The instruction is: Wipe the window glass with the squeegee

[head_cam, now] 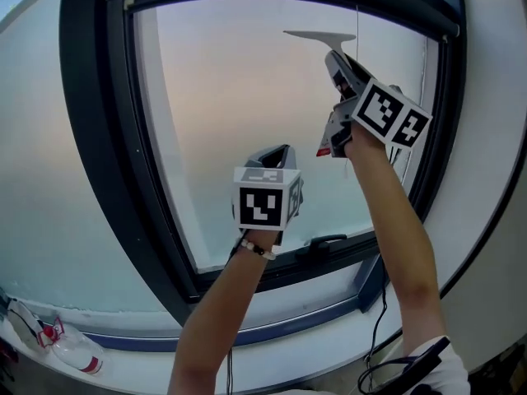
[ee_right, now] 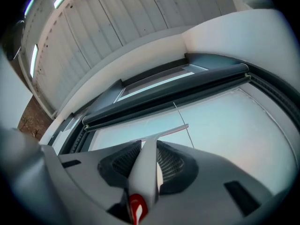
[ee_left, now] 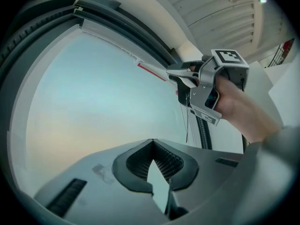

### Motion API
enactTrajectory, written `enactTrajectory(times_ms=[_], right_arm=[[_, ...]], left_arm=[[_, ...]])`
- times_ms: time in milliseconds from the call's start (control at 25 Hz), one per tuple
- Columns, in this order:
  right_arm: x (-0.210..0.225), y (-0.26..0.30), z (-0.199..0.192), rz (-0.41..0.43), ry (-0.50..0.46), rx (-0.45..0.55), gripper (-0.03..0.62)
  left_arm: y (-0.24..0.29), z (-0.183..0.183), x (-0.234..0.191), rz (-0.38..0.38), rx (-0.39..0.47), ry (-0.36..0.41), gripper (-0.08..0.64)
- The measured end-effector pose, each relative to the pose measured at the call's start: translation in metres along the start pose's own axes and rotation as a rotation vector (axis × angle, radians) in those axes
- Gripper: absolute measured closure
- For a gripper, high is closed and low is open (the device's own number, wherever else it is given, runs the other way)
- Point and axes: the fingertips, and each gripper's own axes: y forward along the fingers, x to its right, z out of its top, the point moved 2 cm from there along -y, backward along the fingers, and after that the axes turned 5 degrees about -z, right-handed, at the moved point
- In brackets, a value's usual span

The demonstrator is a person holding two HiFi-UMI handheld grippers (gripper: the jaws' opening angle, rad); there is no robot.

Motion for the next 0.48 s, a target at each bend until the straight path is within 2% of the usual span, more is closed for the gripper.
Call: enactTrajectory(times_ms=[200, 480], right_arm=[[0.012, 0.031, 0.015, 0.034, 0.074, 0.006, 0.5], [0.012, 0.042, 0.008, 0.029, 0.038, 0.002, 0.5]], left_arm=[[0.013, 0.016, -0.004, 0.046, 0.024, -0.011, 0.56], [0.019, 0.032, -0.007, 0.075, 0.033, 0.017, 0.56]])
